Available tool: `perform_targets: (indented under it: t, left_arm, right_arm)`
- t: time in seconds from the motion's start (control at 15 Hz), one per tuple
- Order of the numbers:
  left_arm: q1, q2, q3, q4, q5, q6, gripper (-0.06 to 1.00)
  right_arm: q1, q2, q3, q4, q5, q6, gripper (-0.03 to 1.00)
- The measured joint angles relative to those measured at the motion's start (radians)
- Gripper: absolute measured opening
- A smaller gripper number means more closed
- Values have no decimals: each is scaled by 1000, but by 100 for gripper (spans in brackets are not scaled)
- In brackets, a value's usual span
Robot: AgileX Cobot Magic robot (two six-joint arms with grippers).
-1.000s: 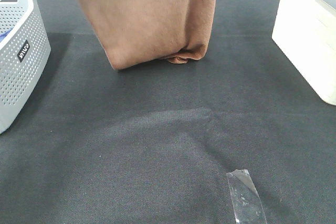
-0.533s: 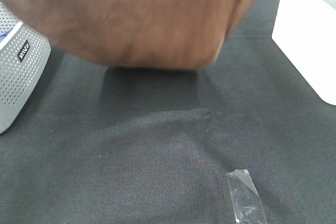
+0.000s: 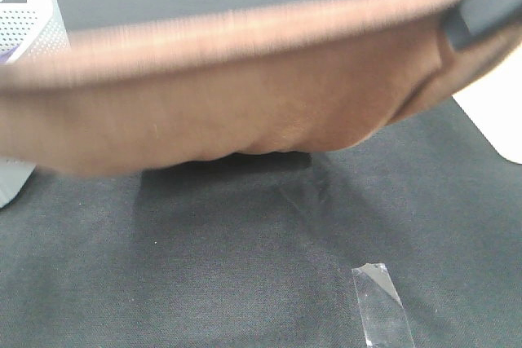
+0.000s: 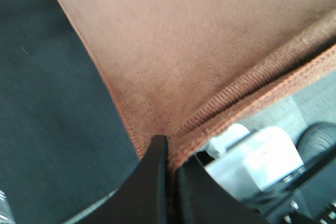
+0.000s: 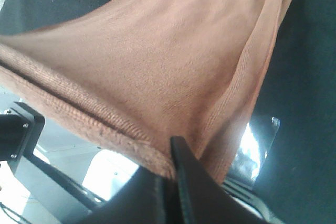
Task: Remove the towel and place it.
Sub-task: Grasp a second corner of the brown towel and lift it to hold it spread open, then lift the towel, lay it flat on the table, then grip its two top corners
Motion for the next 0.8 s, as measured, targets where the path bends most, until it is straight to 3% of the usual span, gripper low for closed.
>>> perform_targets:
  t: [0.2,0.8]
  left_arm:
    - [0,-11,98,-44,-12,0,0]
    - [0,-85,350,-136,-5,0,0]
  right_arm:
    - [1,-40,61,11,0,41,0]
    - [0,-182,453,113,-12,101,0]
